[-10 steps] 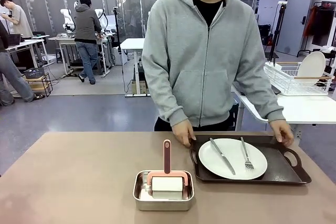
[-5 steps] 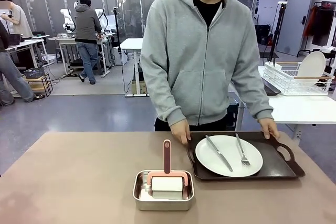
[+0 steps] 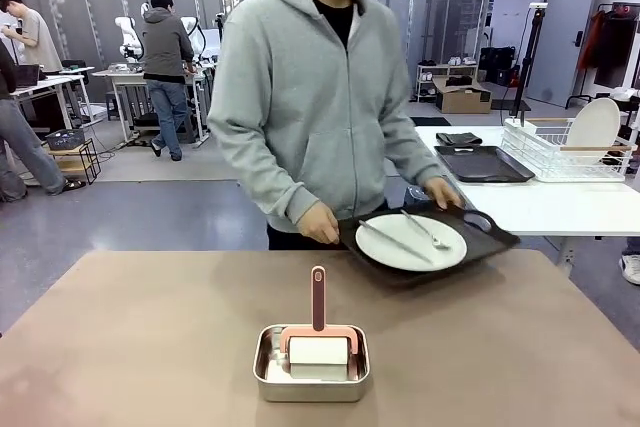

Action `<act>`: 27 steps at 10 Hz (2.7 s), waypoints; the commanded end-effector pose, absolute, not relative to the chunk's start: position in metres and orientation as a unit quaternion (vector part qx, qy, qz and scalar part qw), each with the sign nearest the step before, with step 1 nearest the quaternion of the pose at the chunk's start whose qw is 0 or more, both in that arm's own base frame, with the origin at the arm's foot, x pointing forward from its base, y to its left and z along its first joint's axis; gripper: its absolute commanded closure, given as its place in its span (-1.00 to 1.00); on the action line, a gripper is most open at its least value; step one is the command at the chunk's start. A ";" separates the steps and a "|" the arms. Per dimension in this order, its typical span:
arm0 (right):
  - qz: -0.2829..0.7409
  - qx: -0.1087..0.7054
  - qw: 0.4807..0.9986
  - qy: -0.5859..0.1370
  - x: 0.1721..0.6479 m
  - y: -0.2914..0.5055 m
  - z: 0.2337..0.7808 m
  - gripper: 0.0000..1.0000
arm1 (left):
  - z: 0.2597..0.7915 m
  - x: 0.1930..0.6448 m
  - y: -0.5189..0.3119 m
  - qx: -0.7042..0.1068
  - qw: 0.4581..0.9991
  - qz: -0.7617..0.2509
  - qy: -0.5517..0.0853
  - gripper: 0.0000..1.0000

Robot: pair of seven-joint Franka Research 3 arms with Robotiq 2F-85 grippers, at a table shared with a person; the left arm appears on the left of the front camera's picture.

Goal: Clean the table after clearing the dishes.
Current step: When the right (or left) Handle tray is removed, use the right hand (or left hand) to clean the right (or left) side of the table with the Lint Roller.

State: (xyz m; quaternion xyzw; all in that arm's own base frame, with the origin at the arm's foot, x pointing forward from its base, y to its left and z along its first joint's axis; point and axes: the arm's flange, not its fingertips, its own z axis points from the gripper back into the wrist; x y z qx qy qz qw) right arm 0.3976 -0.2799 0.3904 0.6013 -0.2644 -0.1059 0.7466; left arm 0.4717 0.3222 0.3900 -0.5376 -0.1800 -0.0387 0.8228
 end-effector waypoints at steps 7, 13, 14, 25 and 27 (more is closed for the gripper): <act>-0.106 0.601 0.747 -0.264 0.398 -0.280 0.390 -1.00 | 0.392 0.466 0.322 -0.531 0.826 -0.047 -0.182 -1.00; 0.275 0.438 0.839 -0.171 0.449 -0.094 0.504 -1.00 | 0.392 0.466 0.322 -0.531 0.826 -0.047 -0.182 -1.00; 0.342 0.394 0.839 -0.152 0.457 -0.047 0.518 -1.00 | 0.392 0.466 0.322 -0.531 0.826 -0.047 -0.182 -1.00; 0.616 0.157 0.770 -0.065 0.449 0.202 0.481 -1.00 | 0.392 0.466 0.322 -0.531 0.826 -0.047 -0.182 -1.00; 0.616 0.157 0.770 -0.065 0.449 0.202 0.481 -1.00 | 0.392 0.466 0.322 -0.531 0.826 -0.047 -0.182 -1.00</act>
